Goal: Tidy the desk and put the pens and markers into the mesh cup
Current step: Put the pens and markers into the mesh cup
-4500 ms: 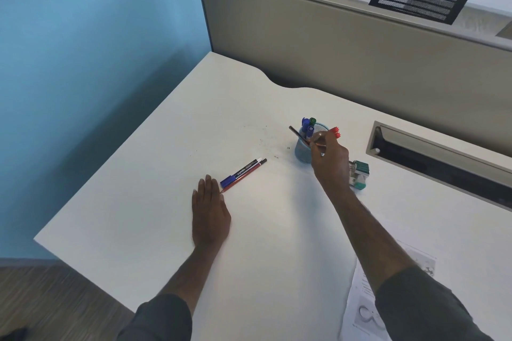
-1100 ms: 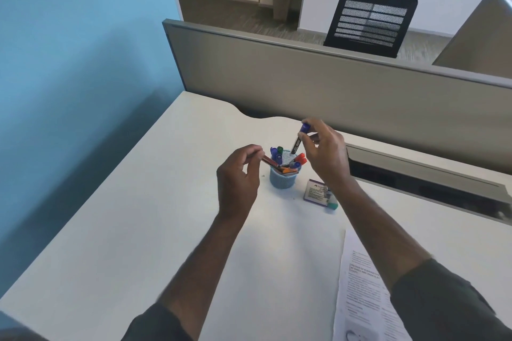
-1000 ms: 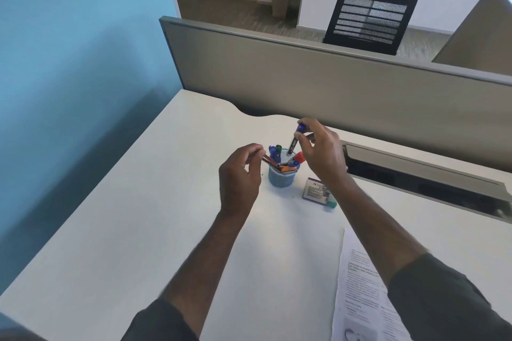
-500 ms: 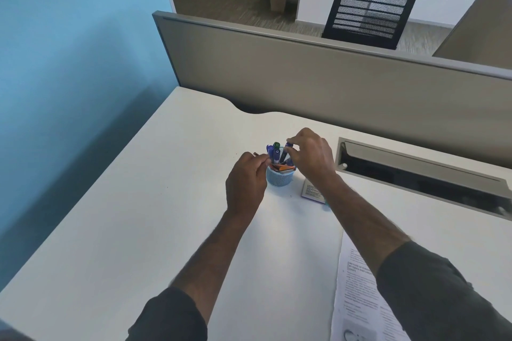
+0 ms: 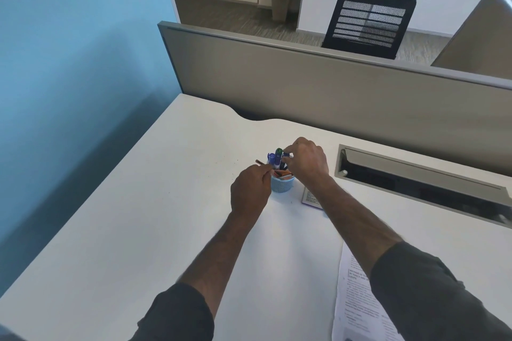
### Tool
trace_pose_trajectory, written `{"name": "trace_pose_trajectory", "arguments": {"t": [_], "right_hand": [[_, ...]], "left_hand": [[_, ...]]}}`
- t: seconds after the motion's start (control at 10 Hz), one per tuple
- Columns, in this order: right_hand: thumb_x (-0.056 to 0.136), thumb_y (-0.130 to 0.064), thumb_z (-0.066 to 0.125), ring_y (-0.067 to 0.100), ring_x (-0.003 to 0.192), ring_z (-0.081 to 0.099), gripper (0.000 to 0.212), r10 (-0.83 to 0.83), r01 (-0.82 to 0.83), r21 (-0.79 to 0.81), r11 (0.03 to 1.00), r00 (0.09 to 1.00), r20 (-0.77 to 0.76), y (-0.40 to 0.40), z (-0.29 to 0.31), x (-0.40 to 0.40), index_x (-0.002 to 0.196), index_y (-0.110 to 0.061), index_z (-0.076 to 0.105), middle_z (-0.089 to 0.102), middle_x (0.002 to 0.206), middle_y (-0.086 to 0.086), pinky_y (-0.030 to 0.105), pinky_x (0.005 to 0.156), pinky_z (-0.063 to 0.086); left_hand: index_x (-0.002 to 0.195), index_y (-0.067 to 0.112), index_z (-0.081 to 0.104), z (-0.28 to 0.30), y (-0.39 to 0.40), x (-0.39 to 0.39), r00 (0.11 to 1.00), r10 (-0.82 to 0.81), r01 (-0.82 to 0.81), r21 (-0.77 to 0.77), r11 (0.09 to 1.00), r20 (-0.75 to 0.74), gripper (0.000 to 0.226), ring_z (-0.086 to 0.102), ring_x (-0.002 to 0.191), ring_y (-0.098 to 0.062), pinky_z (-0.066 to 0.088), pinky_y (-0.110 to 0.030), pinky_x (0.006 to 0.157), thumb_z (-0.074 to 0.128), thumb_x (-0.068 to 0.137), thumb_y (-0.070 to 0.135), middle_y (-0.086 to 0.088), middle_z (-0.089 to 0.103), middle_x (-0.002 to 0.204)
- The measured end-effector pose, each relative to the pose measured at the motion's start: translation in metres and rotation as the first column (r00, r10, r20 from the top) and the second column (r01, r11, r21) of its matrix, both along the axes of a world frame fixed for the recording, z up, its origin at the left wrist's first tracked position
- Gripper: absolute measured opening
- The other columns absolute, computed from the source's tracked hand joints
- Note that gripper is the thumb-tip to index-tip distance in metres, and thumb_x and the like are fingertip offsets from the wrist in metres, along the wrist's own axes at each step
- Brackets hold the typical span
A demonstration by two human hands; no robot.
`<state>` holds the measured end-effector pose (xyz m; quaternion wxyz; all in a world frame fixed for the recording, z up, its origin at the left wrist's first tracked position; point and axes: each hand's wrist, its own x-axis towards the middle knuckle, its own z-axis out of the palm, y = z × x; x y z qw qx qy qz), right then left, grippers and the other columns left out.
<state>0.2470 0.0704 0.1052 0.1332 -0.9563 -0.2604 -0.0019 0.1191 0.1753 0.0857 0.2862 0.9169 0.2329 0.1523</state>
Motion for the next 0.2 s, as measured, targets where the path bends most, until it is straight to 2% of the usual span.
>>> {"name": "trace_pose_trajectory", "arguments": {"t": [0.1,0.2], "right_hand": [[0.097,-0.033,0.055,0.029,0.094,0.061,0.025,-0.008,0.008,0.055,0.998,1.000,0.002,-0.0060,0.0080,-0.0016,0.100,-0.017,0.074,0.066,0.107,0.006,0.037,0.078,0.045],[0.102,-0.032,0.043,0.032,0.092,0.062,0.033,-0.019,0.008,0.164,0.987,0.997,0.068,-0.0107,0.0110,-0.0083,0.096,-0.014,0.069,0.067,0.104,0.008,0.036,0.073,0.043]], "left_hand": [[0.115,0.025,0.068,0.0096,-0.0046,-0.0049,0.997,0.012,-0.012,0.002,1.000,0.082,0.025,0.062,0.090,-0.021,0.050,-0.033,0.067,0.051,0.100,0.036,0.002,0.065,0.097],[0.116,0.018,0.066,0.0138,-0.0024,-0.0016,0.978,0.011,-0.026,0.069,0.997,0.208,0.026,0.060,0.092,-0.024,0.053,-0.039,0.071,0.049,0.102,0.031,-0.003,0.065,0.101]]}}
